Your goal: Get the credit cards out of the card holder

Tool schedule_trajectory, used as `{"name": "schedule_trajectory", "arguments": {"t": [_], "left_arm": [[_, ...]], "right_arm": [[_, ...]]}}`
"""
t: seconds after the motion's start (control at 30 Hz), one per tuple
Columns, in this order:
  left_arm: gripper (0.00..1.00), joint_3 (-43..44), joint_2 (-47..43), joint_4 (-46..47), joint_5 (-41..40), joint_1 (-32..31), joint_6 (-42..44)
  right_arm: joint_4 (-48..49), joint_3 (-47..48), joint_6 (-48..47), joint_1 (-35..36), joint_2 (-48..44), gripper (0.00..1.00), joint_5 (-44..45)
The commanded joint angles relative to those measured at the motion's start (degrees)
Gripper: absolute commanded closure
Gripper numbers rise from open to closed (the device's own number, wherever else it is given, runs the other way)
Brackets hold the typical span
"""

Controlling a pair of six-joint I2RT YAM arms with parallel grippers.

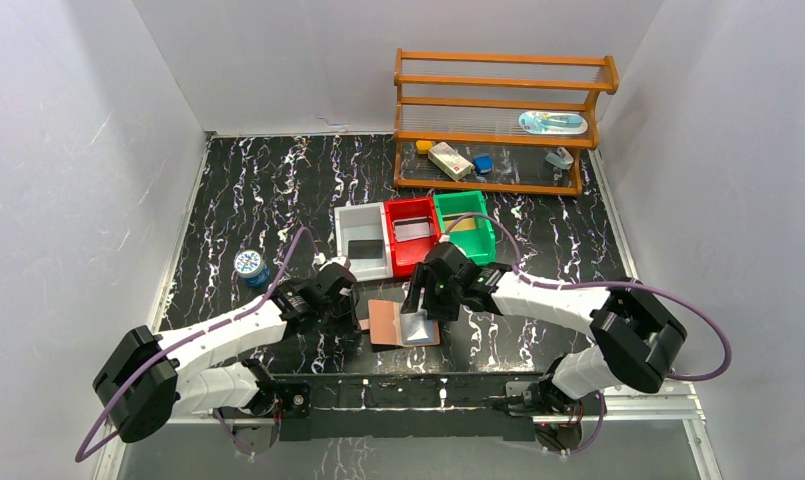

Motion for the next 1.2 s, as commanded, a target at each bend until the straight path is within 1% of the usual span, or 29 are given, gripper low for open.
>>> {"name": "schedule_trajectory", "arguments": {"t": [0.0,0.2,0.5,0.7,0.8,1.07,1.17], "left_arm": [[1.00,1.63,0.08,-0.78,0.91,-0.11,0.58],[1.00,1.65,0.20,-0.78,0.97,-0.11,0.76],[1.00,1.97,0.82,-0.83,1.05,-0.12,0.67],[1.00,2.01,1.03,-0.79,1.05,-0.10,0.67],[1.00,1.83,0.99,-0.78,0.98,-0.11,0.67],[1.00,1.58,0.62,-0.87,0.96,-0.11,0.50],[1.00,1.44,0.36,-0.93,0.89,-0.10,0.33]], "right_arm": [[2.57,2.64,-0.78,-0.19,1.20,0.26,-1.57],[3.65,2.90,-0.95,-0.13,2.28,0.27,-3.06],[8.96,3.02,-2.44,-0.17,2.11,0.28,-8.22],[10.33,3.63,-3.30,-0.15,2.40,0.28,-9.97],[13.28,3.72,-3.82,-0.15,2.64,0.27,-12.54],[21.27,4.90,-2.74,-0.11,7.27,0.27,-21.19],[22.23,6.03,-2.67,-0.04,9.45,0.27,-23.47]]}}
